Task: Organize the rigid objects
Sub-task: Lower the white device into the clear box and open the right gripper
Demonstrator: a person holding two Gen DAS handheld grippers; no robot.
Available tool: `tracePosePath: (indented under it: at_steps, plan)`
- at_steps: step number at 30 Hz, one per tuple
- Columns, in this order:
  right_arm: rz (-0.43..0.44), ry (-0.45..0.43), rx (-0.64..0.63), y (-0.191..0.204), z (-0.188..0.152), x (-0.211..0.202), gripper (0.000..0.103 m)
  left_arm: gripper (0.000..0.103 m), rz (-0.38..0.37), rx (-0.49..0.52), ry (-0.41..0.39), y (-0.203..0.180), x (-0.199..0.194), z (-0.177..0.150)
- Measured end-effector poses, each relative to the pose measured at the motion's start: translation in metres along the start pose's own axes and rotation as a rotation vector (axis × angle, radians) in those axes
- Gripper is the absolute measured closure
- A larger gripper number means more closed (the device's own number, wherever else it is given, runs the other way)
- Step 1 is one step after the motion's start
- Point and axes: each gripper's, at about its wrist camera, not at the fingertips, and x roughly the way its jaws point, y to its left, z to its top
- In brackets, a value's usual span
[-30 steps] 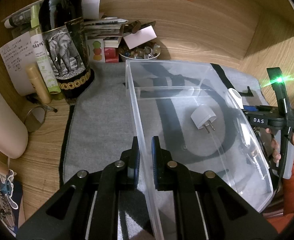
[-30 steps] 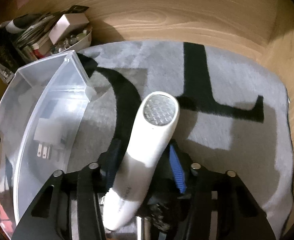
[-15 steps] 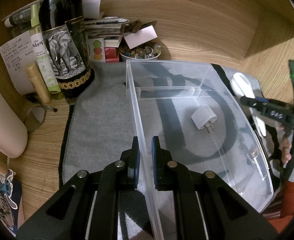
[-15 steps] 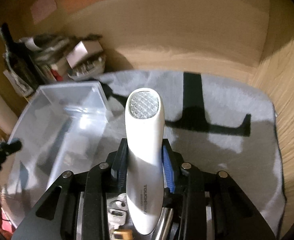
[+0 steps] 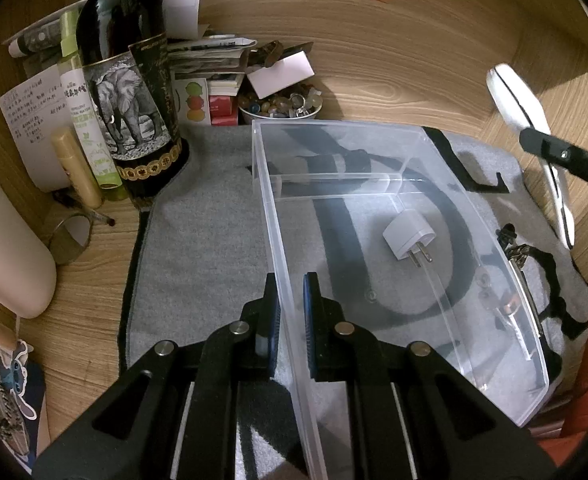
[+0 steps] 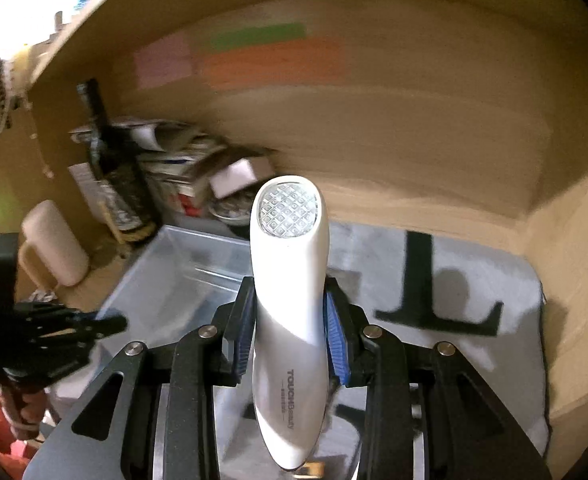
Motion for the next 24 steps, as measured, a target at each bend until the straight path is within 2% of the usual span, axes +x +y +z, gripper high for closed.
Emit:
tracePosePath:
  at_steps: [5,11,24]
  plan:
    - [0.062,0.001,-0.051,0.025,0.004,0.008,0.073,0.093,-0.002,-0.004,-0.001,0.0,0.0,0.0]
    - [0.117,0.044,-0.091,0.052,0.001,0.025,0.073,0.093,-0.009,-0.011,-0.002,0.001,0.0,0.001]
    - [0.147,0.233,-0.19,0.083,-0.015,0.075,0.073,0.093,-0.012,-0.006,-0.012,0.001,-0.001,-0.001]
